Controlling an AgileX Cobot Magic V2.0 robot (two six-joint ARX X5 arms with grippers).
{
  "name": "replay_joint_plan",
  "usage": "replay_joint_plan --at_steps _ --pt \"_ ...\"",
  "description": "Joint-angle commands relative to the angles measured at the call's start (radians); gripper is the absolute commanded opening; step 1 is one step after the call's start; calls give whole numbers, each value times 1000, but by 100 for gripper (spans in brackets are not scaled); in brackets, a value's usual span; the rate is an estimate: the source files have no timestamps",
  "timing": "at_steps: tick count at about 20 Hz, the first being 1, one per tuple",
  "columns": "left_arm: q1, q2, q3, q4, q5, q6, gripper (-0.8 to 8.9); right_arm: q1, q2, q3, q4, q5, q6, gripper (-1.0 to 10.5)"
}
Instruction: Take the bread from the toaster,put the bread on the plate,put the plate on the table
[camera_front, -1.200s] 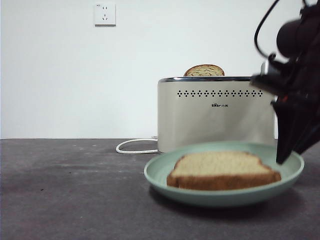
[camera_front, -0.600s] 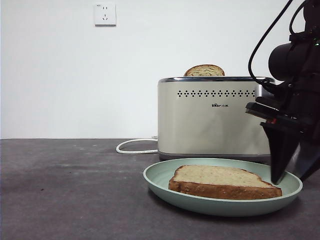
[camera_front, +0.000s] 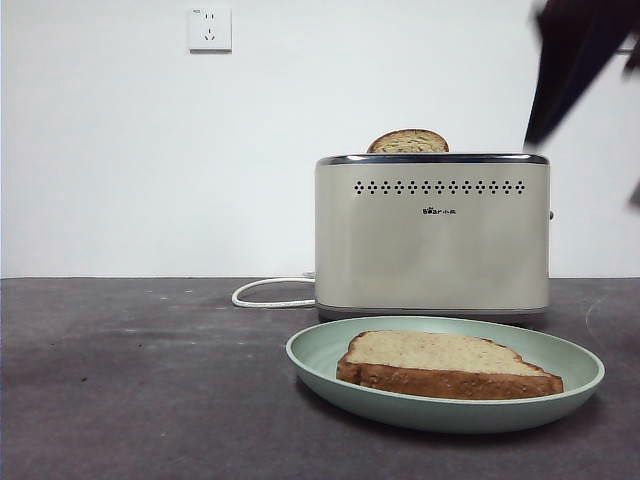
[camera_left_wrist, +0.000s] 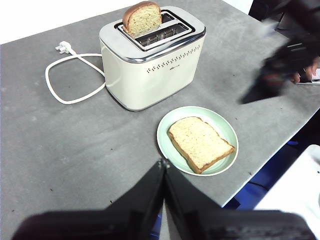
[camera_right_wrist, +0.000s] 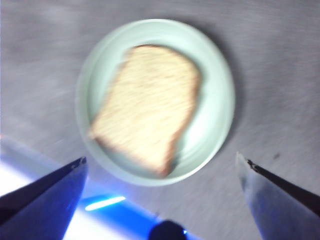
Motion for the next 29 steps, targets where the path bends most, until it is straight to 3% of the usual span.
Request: replay_joint_plan --at_steps 1,5,9,29 --pt "3 -3 -1 1 -1 11 -9 30 -160 -6 -93 -32 -16 471" --pt "3 -3 -1 0 -1 11 -8 104 -392 -6 -245 -35 -15 274" --pt "3 -3 -1 -6 -1 11 -8 136 -539 -6 -316 -87 -15 -19" --pt "3 -3 -1 -48 -1 11 -8 136 -564 -6 -355 -76 -11 1"
